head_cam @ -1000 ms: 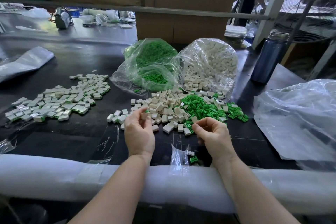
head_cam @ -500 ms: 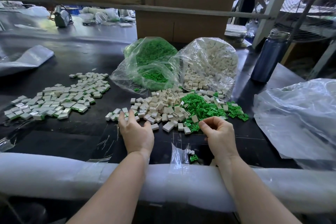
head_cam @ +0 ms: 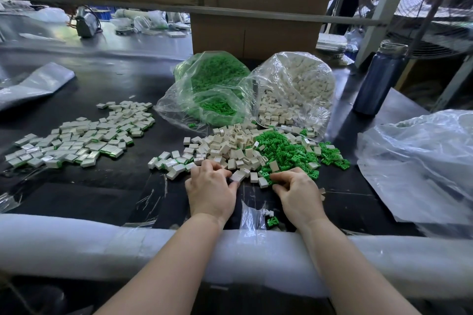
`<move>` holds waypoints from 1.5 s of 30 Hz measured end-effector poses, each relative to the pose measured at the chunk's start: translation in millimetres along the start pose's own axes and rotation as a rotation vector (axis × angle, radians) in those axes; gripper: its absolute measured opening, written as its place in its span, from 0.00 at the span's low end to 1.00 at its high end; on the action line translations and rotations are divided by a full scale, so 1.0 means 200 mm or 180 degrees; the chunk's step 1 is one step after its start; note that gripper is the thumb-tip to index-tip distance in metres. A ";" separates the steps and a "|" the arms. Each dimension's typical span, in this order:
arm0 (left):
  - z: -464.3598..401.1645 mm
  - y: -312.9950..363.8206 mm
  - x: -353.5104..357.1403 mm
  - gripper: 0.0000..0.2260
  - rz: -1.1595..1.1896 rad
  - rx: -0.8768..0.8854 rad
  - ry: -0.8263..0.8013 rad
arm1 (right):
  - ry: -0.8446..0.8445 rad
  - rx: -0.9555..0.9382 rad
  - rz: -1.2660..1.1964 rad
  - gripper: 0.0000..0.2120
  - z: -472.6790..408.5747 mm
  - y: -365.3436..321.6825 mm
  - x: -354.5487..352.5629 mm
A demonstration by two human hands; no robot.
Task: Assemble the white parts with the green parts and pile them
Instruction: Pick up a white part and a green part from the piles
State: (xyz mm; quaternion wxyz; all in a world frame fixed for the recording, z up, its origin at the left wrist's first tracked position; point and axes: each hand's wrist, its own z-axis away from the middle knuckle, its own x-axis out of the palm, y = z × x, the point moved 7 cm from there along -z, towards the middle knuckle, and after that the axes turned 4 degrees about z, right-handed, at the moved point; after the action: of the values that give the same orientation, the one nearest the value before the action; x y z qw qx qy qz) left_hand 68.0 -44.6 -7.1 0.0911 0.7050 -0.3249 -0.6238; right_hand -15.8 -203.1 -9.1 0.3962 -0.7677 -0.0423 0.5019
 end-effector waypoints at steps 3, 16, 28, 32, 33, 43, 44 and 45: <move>0.00 -0.01 0.00 0.13 0.0140 -0.0024 -0.0001 | -0.0025 -0.0036 0.0219 0.09 0.00 -0.01 0.00; 0.04 0.08 -0.03 0.09 0.1217 0.0487 -0.0232 | -0.0039 -0.0039 0.0385 0.07 0.01 -0.03 0.00; 0.05 0.10 0.00 0.08 0.1928 0.0605 -0.0570 | 0.0019 -0.0193 0.0181 0.08 0.01 -0.03 0.00; 0.05 0.10 0.00 0.08 0.2205 0.0517 -0.0638 | -0.0003 -0.0284 -0.0305 0.09 0.02 -0.05 0.00; 0.05 0.10 0.00 0.09 0.2243 0.0494 -0.0673 | -0.0002 -0.0296 -0.0479 0.09 0.02 -0.05 -0.01; 0.05 0.11 0.03 0.06 0.2636 0.0451 -0.1033 | -0.0156 -0.0123 -0.1716 0.14 0.03 -0.06 -0.03; 0.05 0.11 0.03 0.07 0.2643 0.0452 -0.1038 | -0.0177 -0.0113 -0.1764 0.14 0.03 -0.06 -0.02; 0.05 0.11 0.03 0.07 0.2658 0.0452 -0.1042 | -0.0192 -0.0107 -0.1817 0.14 0.03 -0.06 -0.02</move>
State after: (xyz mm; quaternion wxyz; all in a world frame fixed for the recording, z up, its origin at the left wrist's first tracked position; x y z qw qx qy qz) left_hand 51.0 -62.5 -2.5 0.2337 0.4101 -0.6335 -0.6131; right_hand -18.5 -194.2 0.6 0.5072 -0.7159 -0.2768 0.3919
